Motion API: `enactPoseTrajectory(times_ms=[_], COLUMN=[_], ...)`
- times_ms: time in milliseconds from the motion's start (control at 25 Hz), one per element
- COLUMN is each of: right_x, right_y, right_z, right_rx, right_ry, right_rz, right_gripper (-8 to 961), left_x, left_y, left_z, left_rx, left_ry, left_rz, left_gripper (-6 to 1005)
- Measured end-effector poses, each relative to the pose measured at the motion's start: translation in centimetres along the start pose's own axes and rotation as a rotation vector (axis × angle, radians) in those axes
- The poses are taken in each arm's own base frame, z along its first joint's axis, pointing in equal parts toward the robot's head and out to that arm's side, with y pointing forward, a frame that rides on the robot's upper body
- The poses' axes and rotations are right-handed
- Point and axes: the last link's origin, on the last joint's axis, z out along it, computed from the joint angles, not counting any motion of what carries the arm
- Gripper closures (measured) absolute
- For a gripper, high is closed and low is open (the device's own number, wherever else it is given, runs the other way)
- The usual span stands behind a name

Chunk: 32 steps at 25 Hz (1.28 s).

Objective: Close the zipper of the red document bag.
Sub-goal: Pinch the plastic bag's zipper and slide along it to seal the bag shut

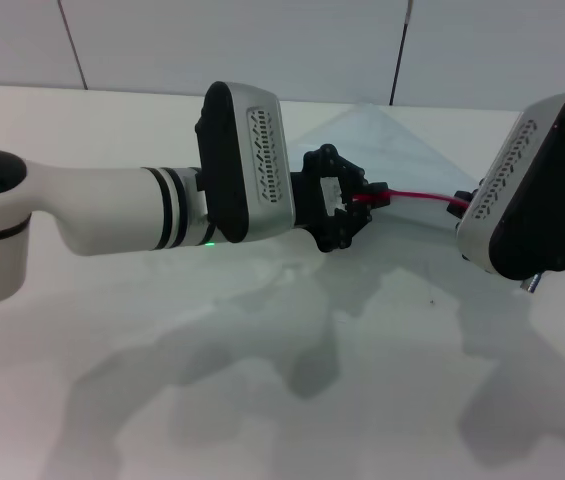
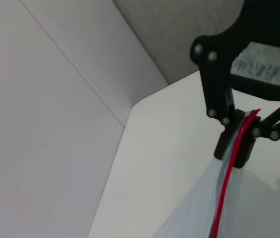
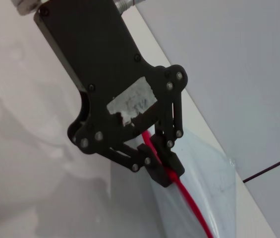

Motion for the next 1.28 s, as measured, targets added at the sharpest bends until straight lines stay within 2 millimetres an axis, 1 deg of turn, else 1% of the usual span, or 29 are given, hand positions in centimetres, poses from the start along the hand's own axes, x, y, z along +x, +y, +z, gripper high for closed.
enactPoseTrajectory(times_ms=[400, 680, 720, 960, 1280], right_x=[0.0, 0.4, 0.5, 1.1, 1.9], right_y=[-0.1, -0.4, -0.5, -0.9, -1.6], right_z=[-0.2, -0.6, -0.6, -0.9, -1.5], right_rx=[0.007, 0.029, 0.032, 0.046, 0.075], right_ry=[-0.004, -0.015, -0.014, -0.005, 0.004], right_rz=[0.006, 0.026, 0.029, 0.049, 0.083], right_gripper=[858, 857, 857, 856, 854], left_x=[-0.8, -1.8, -2.3, -3.4, -5.5], left_y=[0.1, 0.1, 0.2, 0.0, -0.3], left_z=[-0.4, -1.0, -1.3, -2.2, -4.4], left_rx=[0.017, 0.046, 0.056, 0.093, 0.169], left_ry=[-0.022, -0.059, -0.075, -0.099, -0.140], left_rz=[-0.015, -0.020, -0.021, -0.051, -0.110], left_gripper=[896, 887, 886, 879, 869])
